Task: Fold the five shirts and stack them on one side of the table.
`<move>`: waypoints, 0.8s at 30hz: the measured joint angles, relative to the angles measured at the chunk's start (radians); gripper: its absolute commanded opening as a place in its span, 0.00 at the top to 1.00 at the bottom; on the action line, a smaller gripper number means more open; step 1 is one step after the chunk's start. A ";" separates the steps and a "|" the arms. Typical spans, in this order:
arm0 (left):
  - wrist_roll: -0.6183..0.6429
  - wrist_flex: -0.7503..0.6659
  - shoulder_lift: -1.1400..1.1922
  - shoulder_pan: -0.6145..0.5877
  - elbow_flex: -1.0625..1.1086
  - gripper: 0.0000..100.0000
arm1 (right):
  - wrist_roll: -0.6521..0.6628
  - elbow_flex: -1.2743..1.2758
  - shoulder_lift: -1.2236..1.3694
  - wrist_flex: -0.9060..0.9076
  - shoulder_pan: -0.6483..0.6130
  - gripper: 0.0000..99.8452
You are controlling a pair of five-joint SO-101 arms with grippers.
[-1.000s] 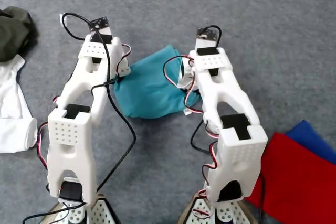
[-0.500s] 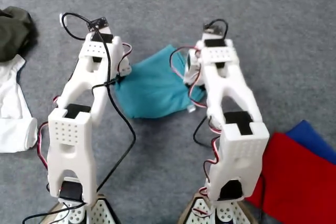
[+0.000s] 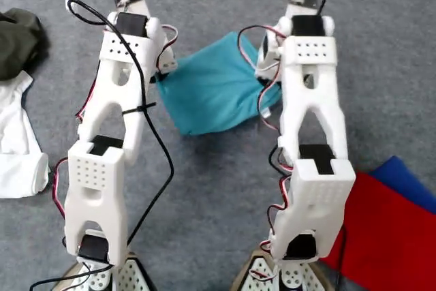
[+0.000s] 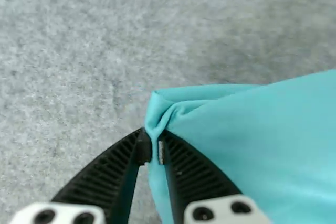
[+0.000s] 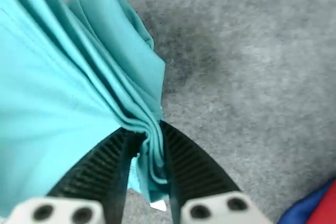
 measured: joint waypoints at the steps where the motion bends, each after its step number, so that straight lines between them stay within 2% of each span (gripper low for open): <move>1: 0.000 0.015 0.000 0.015 -0.028 0.98 | 0.009 -0.026 0.000 0.023 0.012 1.00; 7: 0.003 0.041 0.000 0.109 -0.140 0.98 | 0.018 -0.075 -0.029 0.063 0.127 1.00; 14: 0.017 0.046 0.000 0.255 -0.255 0.98 | 0.104 0.222 -0.374 0.063 0.295 1.00; 19: 0.017 0.046 0.000 0.422 -0.316 0.98 | 0.216 0.453 -0.629 0.063 0.494 1.00; 24: 0.017 0.046 0.000 0.605 -0.344 0.98 | 0.377 0.615 -0.832 0.063 0.764 1.00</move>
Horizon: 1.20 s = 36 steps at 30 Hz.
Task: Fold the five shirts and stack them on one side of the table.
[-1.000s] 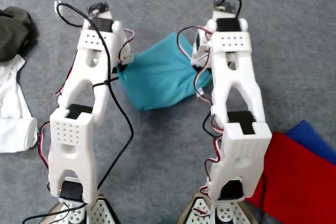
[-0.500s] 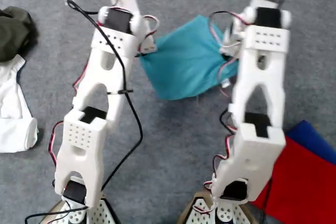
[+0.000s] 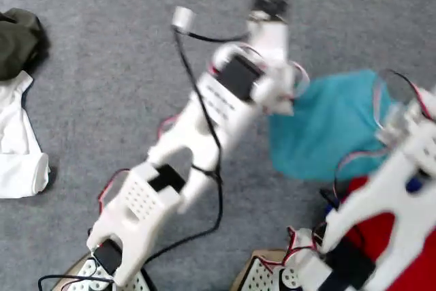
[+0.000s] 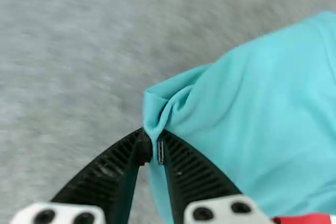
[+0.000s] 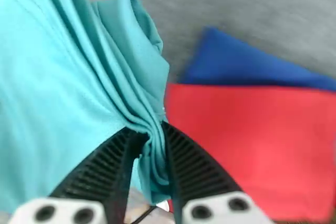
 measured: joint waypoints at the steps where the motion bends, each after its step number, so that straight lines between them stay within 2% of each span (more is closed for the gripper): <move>1: 0.000 0.000 0.000 0.034 0.000 0.98 | 0.034 0.031 -0.032 0.000 0.057 1.00; 11: 0.000 -0.028 0.000 0.241 0.000 0.98 | 0.341 0.187 -0.149 -0.014 0.600 1.00; 16: 0.000 -0.094 0.000 0.325 0.000 0.98 | 0.437 0.249 -0.135 -0.101 0.786 1.00; 23: 0.002 -0.221 0.086 0.358 -0.002 0.98 | 0.470 0.290 -0.074 -0.215 0.850 1.00; 36: 0.000 -0.304 0.183 0.356 -0.002 0.98 | 0.519 0.293 0.055 -0.324 0.944 1.00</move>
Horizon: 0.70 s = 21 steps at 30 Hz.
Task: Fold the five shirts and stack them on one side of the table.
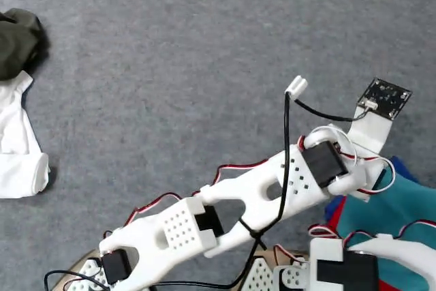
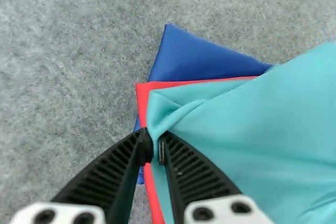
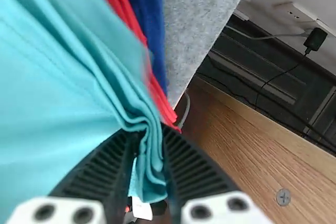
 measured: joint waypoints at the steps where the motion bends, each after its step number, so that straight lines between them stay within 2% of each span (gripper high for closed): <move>1: -0.006 0.000 0.000 0.000 0.000 0.98 | 0.000 0.000 0.011 -0.009 0.000 1.00; 13: -0.009 -0.038 0.057 0.006 0.003 0.98 | 0.000 0.005 0.066 -0.049 0.017 0.99; 15: -0.009 -0.038 0.068 0.006 0.003 0.96 | 0.000 0.017 0.066 -0.049 0.017 0.93; 18: -0.009 -0.038 0.069 0.006 0.003 0.85 | 0.023 0.054 0.066 -0.069 0.015 0.81; 21: -0.002 -0.038 0.069 -0.003 0.003 0.82 | 0.034 0.080 0.066 -0.114 0.017 0.70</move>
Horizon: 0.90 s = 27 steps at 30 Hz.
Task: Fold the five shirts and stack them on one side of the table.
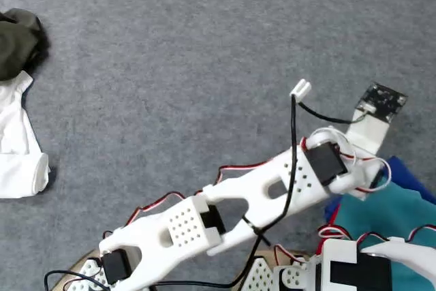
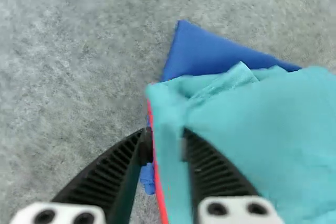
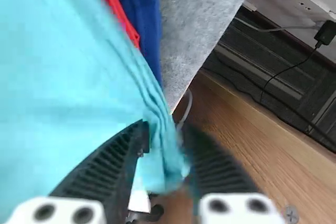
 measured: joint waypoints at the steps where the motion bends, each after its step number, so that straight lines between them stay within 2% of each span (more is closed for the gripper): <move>1: 0.008 0.003 0.000 -0.003 0.000 0.82 | 0.006 0.000 0.000 -0.005 0.000 0.68; 6: 0.008 0.057 0.000 -0.018 -0.048 0.82 | 0.034 -0.006 0.000 0.005 0.000 0.68; 8: 0.008 0.092 0.000 -0.043 -0.104 0.83 | 0.034 -0.055 0.002 0.046 -0.014 0.71; 10: 0.008 0.129 0.000 -0.077 -0.172 0.88 | 0.034 -0.123 0.000 0.109 -0.040 0.79; 13: 0.000 0.196 0.000 -0.138 -0.284 0.95 | 0.034 -0.242 0.000 0.229 -0.106 0.97; 14: -0.017 0.218 -0.002 -0.158 -0.307 0.96 | 0.034 -0.285 0.000 0.272 -0.133 1.00; 18: -0.057 0.307 -0.020 -0.235 -0.325 0.98 | 0.012 -0.434 0.000 0.414 -0.301 0.99; 22: -0.084 0.338 -0.120 -0.347 -0.327 0.98 | -0.077 -0.489 0.000 0.437 -0.485 0.99; 27: -0.147 0.342 -0.250 -0.519 -0.299 0.98 | -0.126 -0.488 -0.018 0.437 -0.710 0.99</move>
